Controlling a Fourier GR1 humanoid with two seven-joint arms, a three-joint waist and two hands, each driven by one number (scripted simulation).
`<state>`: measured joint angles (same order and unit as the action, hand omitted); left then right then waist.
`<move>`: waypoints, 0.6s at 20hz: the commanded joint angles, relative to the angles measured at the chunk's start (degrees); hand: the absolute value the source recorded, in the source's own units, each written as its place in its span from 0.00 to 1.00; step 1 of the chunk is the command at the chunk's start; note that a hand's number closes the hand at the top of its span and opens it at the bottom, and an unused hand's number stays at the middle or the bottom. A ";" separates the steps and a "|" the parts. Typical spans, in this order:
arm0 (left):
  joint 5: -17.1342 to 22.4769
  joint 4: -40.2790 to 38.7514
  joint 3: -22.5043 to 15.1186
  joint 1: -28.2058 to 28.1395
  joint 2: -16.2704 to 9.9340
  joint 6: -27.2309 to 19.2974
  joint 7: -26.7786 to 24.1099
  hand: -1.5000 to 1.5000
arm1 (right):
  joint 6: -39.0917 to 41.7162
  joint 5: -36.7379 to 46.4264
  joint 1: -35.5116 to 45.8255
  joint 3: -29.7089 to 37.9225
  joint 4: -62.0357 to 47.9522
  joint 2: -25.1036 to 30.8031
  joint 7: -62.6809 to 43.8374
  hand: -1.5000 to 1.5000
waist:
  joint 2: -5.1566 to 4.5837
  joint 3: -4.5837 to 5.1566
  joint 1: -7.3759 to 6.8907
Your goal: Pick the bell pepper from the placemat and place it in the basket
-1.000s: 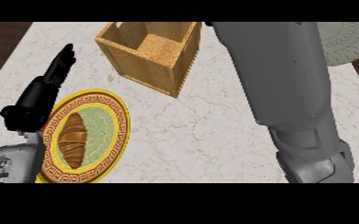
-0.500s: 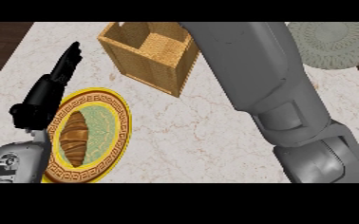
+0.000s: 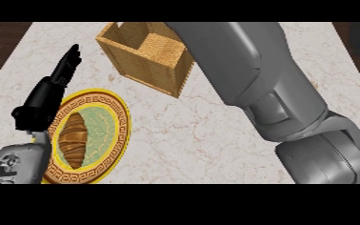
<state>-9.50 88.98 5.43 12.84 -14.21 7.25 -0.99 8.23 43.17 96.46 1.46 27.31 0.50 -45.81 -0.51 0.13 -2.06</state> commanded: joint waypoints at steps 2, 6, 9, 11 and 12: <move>0.84 1.13 0.35 1.97 0.00 0.42 3.55 0.50 | 4.76 2.57 0.18 -2.73 -5.26 1.13 4.78 1.00 | -0.12 -0.04 0.03; 1.83 0.44 1.98 -0.39 -1.83 2.23 0.63 0.50 | 5.56 -2.23 2.33 1.32 -6.04 0.34 3.99 0.00 | -0.01 -0.04 -0.03; -0.05 -0.18 1.16 2.01 -0.34 -0.19 2.19 0.50 | 3.93 -4.37 1.65 2.92 -5.37 -0.48 4.94 0.00 | 0.09 -0.07 0.58; -0.19 -1.16 0.15 0.43 -0.03 0.85 -0.69 0.50 | 1.45 -4.99 1.17 3.22 -6.03 -0.49 6.16 0.00 | -0.06 -0.04 0.28; -0.60 -0.09 -0.21 1.39 0.58 0.00 1.99 0.50 | -1.90 -6.69 -0.29 1.03 -5.61 -0.49 6.71 0.00 | 0.06 -0.04 -0.31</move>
<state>-9.55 89.51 5.61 13.44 -14.12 7.60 0.31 9.82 39.17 97.12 2.98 21.50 0.13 -40.55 -0.53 0.09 -2.15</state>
